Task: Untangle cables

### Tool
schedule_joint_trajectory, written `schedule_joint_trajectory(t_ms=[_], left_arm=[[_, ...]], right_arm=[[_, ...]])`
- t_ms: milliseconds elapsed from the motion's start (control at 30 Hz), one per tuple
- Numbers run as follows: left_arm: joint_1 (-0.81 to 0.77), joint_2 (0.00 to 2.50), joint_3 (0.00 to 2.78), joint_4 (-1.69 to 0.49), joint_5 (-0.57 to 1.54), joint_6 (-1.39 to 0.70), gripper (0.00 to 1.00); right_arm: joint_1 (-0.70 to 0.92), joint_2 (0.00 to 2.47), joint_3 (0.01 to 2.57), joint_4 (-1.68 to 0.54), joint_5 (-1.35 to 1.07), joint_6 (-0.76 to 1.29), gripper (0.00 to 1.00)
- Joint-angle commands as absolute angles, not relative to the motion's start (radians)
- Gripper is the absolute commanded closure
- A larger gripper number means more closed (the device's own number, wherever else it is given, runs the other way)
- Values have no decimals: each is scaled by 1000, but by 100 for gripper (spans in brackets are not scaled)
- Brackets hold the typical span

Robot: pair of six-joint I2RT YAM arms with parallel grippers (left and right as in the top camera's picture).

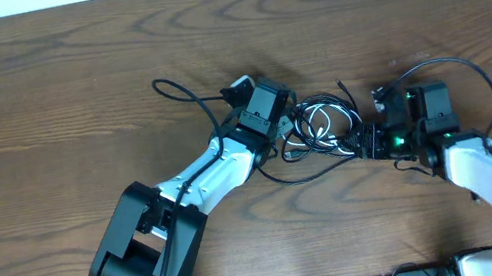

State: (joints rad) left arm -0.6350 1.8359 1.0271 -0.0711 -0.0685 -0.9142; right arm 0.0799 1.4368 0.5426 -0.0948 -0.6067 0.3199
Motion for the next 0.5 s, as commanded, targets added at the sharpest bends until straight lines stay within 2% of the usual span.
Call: schedule_joint_trajectory(t_ms=[0, 100, 267, 400, 467], left_arm=[[-632, 1816, 1031, -73, -52, -887, 92], [-632, 1816, 1031, -74, -52, -887, 93], [-632, 1816, 1031, -78, -52, -887, 92], [-632, 1816, 1031, -93, -52, -887, 92], [-632, 1816, 1031, -100, -52, -887, 92]], right_arm=[[130, 1372, 540, -100, -591, 204, 52], [227, 1380, 540, -101, -466, 204, 58], [415, 1382, 540, -108, -98, 236, 59], [475, 1388, 540, -139, 129, 262, 57], [475, 1406, 540, -138, 155, 262, 57]])
